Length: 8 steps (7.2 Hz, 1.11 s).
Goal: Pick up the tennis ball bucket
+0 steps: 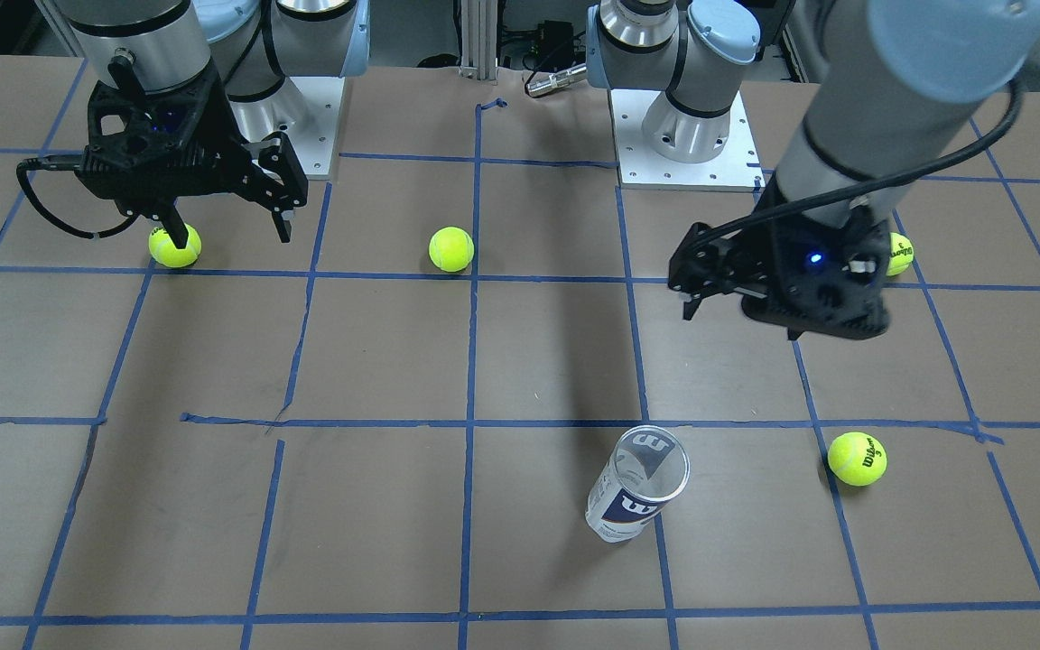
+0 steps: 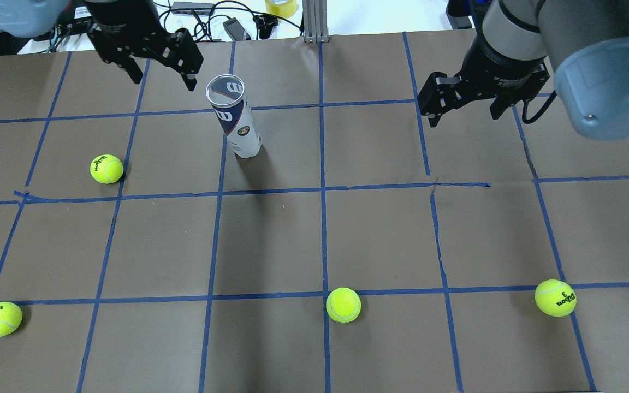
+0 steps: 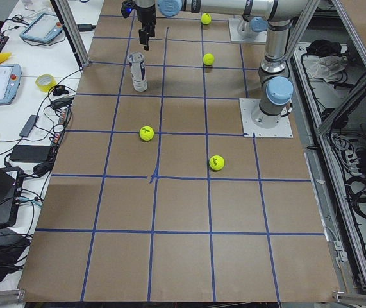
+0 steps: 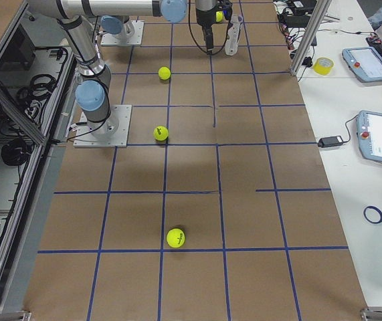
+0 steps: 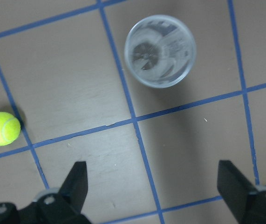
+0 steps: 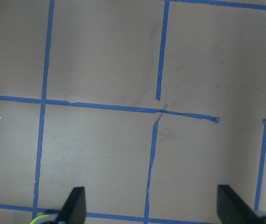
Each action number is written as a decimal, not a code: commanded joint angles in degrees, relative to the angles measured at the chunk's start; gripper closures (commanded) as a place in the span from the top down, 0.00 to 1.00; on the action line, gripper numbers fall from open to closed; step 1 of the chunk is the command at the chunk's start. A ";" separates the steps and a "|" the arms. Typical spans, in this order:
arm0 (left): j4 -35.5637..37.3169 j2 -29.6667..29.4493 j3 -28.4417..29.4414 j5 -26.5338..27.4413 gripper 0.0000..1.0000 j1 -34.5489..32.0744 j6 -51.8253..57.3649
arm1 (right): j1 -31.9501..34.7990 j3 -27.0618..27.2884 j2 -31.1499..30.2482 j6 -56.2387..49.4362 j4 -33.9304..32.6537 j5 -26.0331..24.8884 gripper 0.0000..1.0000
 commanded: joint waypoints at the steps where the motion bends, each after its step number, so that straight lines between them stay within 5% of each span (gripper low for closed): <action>1: -0.61 3.75 -4.47 -0.14 1.00 4.27 -0.58 | -0.05 0.04 0.00 0.00 -0.06 -0.24 1.00; 4: 0.28 9.72 -11.60 -0.23 1.00 4.10 -4.79 | -0.05 0.04 -0.08 0.00 0.12 -0.77 1.00; 8: 0.28 11.23 -12.58 -0.93 1.00 3.14 -4.89 | -0.05 0.13 0.00 0.00 0.29 -0.68 1.00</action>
